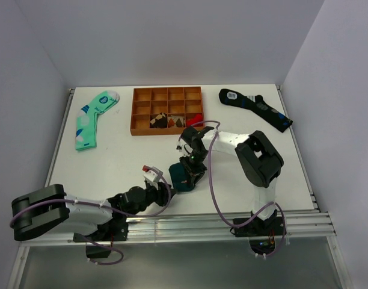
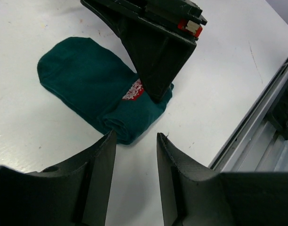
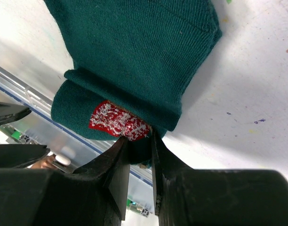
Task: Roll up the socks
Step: Roll the sock at the center of the board.
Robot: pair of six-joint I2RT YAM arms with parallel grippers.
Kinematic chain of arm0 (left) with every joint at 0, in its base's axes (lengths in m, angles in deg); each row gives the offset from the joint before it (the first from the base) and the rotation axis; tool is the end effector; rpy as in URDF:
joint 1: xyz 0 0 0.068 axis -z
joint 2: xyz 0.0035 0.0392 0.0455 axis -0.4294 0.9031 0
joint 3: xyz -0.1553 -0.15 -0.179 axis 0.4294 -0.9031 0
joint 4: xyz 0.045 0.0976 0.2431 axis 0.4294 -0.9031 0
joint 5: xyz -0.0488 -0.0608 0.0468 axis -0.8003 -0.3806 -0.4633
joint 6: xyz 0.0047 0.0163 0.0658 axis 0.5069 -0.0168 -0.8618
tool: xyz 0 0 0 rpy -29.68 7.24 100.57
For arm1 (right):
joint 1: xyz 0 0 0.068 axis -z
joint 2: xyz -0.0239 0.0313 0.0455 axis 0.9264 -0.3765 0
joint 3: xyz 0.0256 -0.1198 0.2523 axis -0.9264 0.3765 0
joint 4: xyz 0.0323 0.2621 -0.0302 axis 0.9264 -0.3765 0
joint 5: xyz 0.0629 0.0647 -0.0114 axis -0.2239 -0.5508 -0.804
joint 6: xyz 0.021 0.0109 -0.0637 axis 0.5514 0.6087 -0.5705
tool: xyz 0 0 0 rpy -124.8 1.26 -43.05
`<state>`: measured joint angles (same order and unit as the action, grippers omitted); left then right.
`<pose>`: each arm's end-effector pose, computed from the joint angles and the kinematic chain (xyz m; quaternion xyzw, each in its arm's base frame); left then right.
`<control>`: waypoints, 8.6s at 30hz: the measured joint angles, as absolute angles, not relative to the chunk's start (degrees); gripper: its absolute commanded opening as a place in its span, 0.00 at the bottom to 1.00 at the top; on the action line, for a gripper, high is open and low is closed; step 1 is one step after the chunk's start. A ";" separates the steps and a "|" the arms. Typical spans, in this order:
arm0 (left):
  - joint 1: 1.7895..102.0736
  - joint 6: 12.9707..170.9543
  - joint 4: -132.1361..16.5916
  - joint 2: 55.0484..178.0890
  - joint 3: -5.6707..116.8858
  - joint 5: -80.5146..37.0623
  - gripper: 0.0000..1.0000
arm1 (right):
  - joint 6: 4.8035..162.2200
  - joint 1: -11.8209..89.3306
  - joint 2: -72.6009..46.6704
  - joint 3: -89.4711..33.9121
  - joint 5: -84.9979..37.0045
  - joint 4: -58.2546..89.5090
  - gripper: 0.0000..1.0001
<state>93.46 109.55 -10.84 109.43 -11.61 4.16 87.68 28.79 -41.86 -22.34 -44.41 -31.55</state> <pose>0.0928 -0.1859 0.1389 0.1709 0.7670 -0.3750 0.4918 0.2542 0.2396 0.1333 0.2406 -0.9397 -0.2284 0.0838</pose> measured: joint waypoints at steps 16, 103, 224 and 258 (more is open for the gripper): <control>83.47 109.31 -9.83 112.73 -7.24 -8.82 0.55 | 87.68 28.77 -41.84 -22.34 -44.23 -31.66 0.15; 82.99 116.17 2.32 135.14 -3.28 -12.71 0.00 | 88.29 28.29 -36.42 -17.25 -40.26 -27.37 0.26; 60.89 121.48 -72.59 140.45 23.64 -60.60 0.00 | 93.60 1.27 -17.47 43.60 -16.63 81.76 0.52; 59.12 121.51 -75.49 140.54 23.62 -60.84 0.00 | 97.23 -2.14 -24.72 43.30 -12.06 89.34 0.31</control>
